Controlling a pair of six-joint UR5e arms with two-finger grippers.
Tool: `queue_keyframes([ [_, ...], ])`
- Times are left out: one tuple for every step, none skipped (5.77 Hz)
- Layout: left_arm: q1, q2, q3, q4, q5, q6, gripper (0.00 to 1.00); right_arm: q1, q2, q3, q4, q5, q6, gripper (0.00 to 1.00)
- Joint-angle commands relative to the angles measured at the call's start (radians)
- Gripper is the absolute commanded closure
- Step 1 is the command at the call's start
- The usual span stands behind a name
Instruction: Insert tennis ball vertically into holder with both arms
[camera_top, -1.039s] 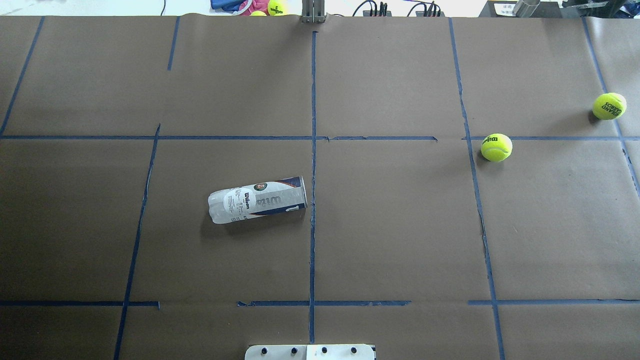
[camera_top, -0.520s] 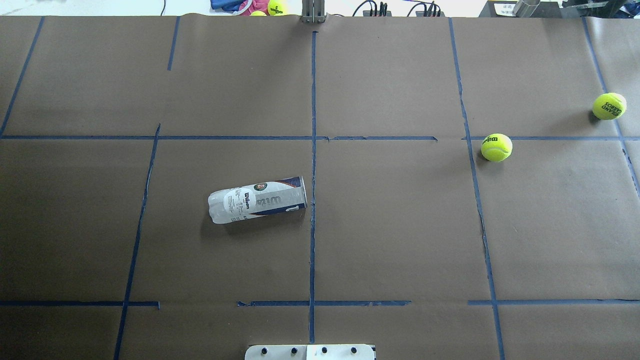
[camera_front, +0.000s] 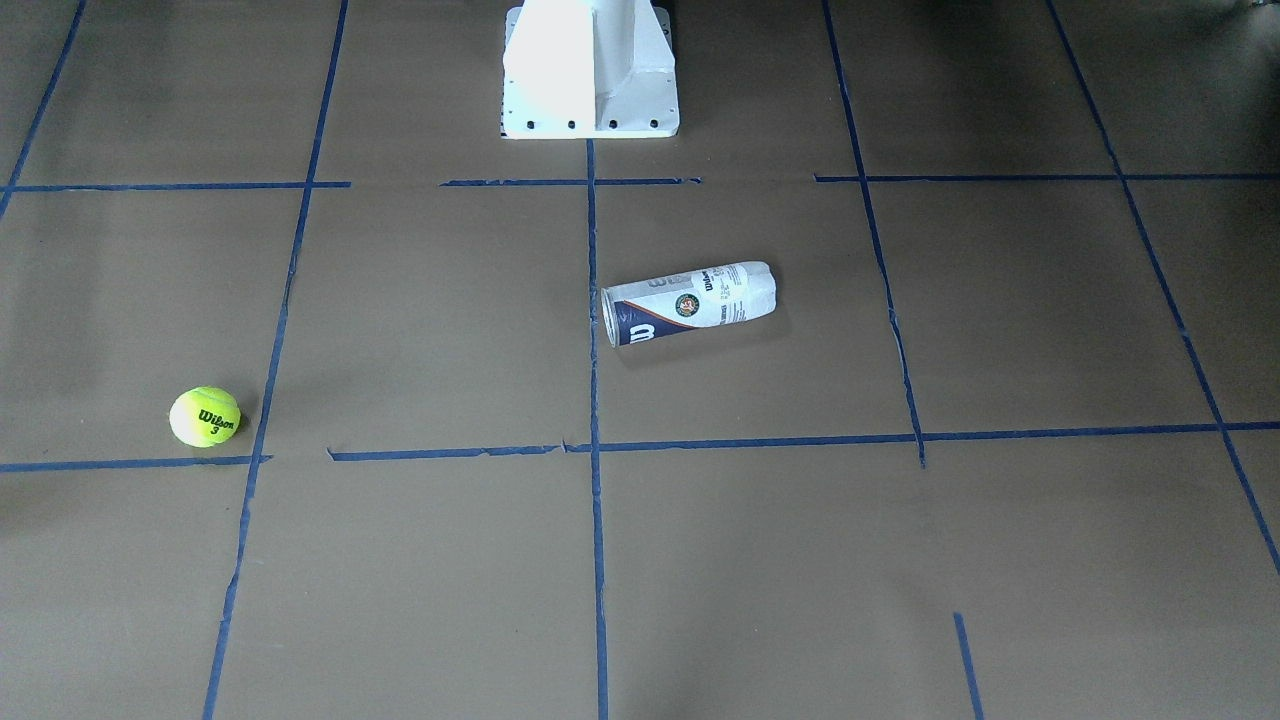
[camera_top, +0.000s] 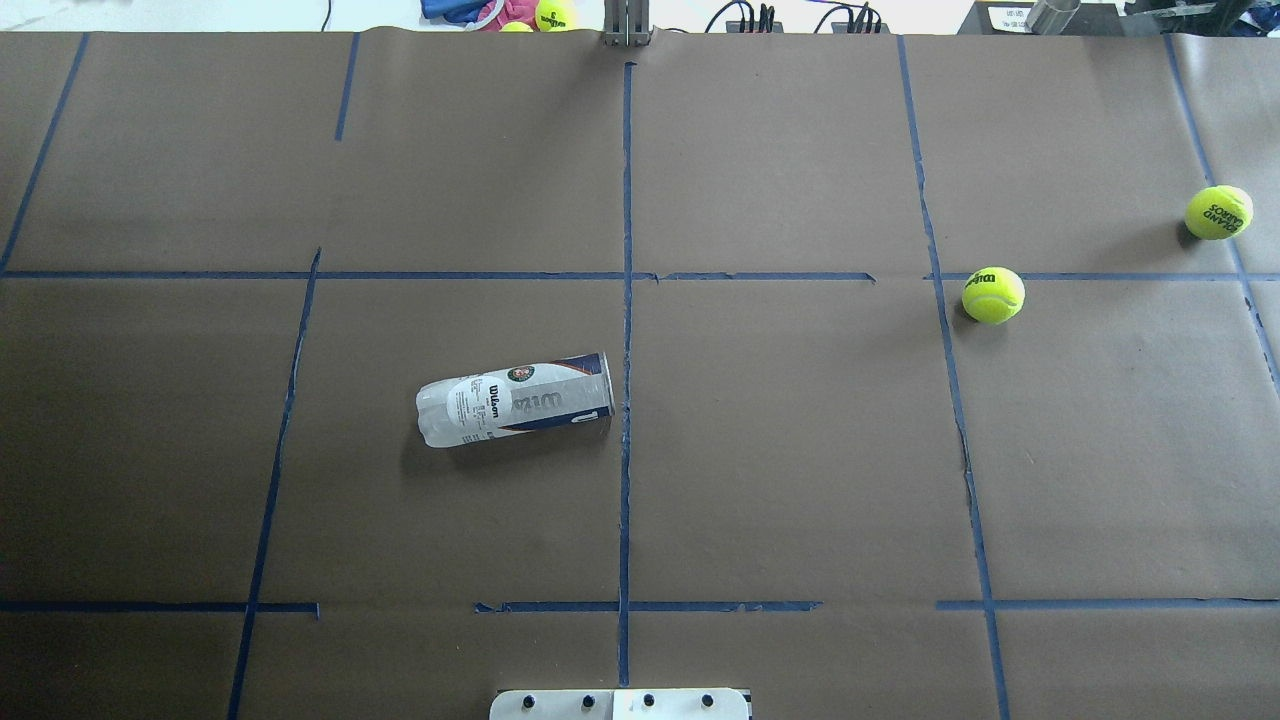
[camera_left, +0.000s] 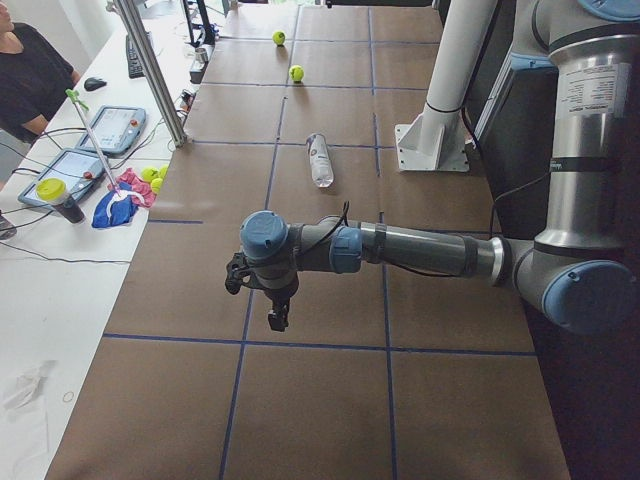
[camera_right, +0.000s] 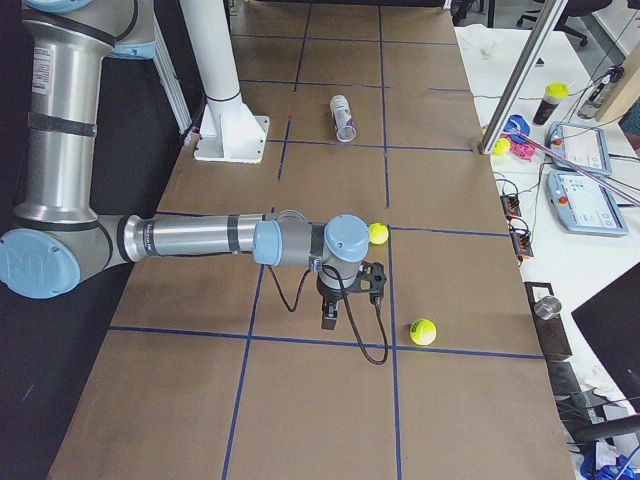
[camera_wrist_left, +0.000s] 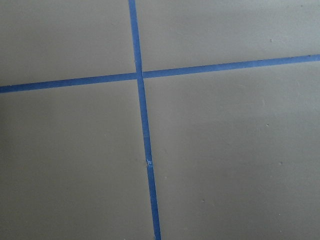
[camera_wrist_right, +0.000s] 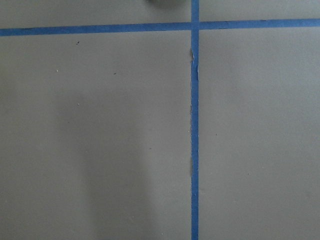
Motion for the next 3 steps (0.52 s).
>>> queue_keyframes([
  [0.01, -0.003, -0.002, -0.052, -0.001, -0.003, 0.0, -0.001, 0.002, 0.003, 0.0, 0.001, 0.0, 0.0],
  [0.021, -0.008, -0.014, -0.082, -0.003, -0.001, 0.0, -0.001, 0.004, 0.005, 0.0, 0.001, 0.0, 0.0],
  [0.056, -0.016, -0.015, -0.155, -0.003, -0.004, 0.0, -0.001, 0.008, 0.006, 0.002, 0.003, 0.002, 0.0],
])
